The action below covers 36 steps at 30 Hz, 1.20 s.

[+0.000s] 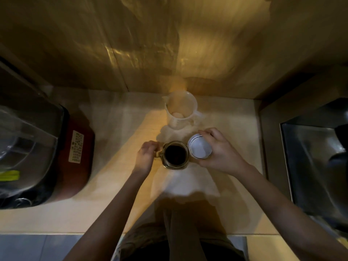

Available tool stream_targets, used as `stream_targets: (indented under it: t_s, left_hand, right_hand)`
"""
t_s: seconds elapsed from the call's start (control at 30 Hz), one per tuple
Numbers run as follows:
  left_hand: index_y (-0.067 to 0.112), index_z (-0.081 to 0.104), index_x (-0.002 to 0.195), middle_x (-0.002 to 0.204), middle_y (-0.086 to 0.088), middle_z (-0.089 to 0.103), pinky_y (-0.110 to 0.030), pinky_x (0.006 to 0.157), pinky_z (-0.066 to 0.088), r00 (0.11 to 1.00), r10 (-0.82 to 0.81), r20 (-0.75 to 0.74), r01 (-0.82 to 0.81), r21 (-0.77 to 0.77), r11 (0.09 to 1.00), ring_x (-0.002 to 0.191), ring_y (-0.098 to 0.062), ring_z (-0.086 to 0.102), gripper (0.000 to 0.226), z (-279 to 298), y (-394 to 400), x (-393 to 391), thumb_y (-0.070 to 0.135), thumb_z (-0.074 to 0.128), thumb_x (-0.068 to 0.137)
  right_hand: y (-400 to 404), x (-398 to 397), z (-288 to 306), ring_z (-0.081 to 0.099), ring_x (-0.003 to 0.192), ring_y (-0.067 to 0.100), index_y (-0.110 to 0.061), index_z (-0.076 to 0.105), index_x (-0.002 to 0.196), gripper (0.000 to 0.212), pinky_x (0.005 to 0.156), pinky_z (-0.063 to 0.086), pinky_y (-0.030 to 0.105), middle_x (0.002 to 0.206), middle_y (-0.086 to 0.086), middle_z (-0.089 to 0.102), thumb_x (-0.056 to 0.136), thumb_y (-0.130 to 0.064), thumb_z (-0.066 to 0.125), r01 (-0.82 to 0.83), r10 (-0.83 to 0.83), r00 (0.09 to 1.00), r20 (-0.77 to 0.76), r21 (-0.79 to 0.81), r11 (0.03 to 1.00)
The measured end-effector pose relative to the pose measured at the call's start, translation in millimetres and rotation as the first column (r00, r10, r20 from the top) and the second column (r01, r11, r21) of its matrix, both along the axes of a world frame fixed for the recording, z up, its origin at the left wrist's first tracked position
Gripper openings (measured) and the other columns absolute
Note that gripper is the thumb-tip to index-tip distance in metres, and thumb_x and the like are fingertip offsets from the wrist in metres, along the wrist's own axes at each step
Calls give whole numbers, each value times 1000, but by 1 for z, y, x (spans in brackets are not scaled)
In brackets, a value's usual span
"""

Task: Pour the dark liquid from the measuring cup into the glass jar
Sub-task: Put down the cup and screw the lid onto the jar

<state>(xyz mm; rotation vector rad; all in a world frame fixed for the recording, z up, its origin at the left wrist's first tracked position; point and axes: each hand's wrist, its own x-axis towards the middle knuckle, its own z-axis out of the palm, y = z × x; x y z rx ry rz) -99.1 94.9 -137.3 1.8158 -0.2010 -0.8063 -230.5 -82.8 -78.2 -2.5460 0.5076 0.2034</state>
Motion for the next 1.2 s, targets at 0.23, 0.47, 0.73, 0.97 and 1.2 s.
stream_targets:
  t_s: [0.23,0.47,0.73,0.97,1.2]
  left_hand:
    - [38,24,138,147,7,29,-37,109,30,810,-566,153,544,168,822,135,-14,25,95,16,20,2,47,60,51]
    - [34,41,132,130,12,52,-11,99,36,864,-458,209,464,20,886,114,13,44,89,8,22,-8,32,84,54]
    - [33,48,125,119,12,58,-23,93,44,889,-405,215,409,27,912,113,-9,54,86,6,12,-13,42,82,47]
    - [27,46,129,126,6,58,-39,99,44,894,-394,213,390,63,919,117,-13,53,94,8,12,-16,50,78,43]
    - [35,38,135,139,6,50,-39,106,39,907,-376,188,362,105,926,128,-14,45,101,0,12,-17,51,80,44]
  right_hand:
    - [13,8,34,34,124,18,-16,31,143,94,98,28,19,133,2,42,64,-30,79,-135,134,991,-18,-66,989]
    - [46,31,49,41,127,22,-15,33,141,89,104,35,32,139,6,45,66,-21,78,-260,260,966,2,24,965]
    - [64,51,42,45,114,24,-22,46,133,74,97,32,35,130,-2,51,68,-43,74,-429,370,901,-226,-338,838]
    - [67,52,43,51,111,27,-18,45,131,72,96,33,36,125,3,53,70,-44,72,-410,314,905,-286,-400,820]
    - [67,54,45,59,98,28,-16,52,118,67,91,38,39,112,9,59,72,-64,63,-259,178,957,-230,-398,880]
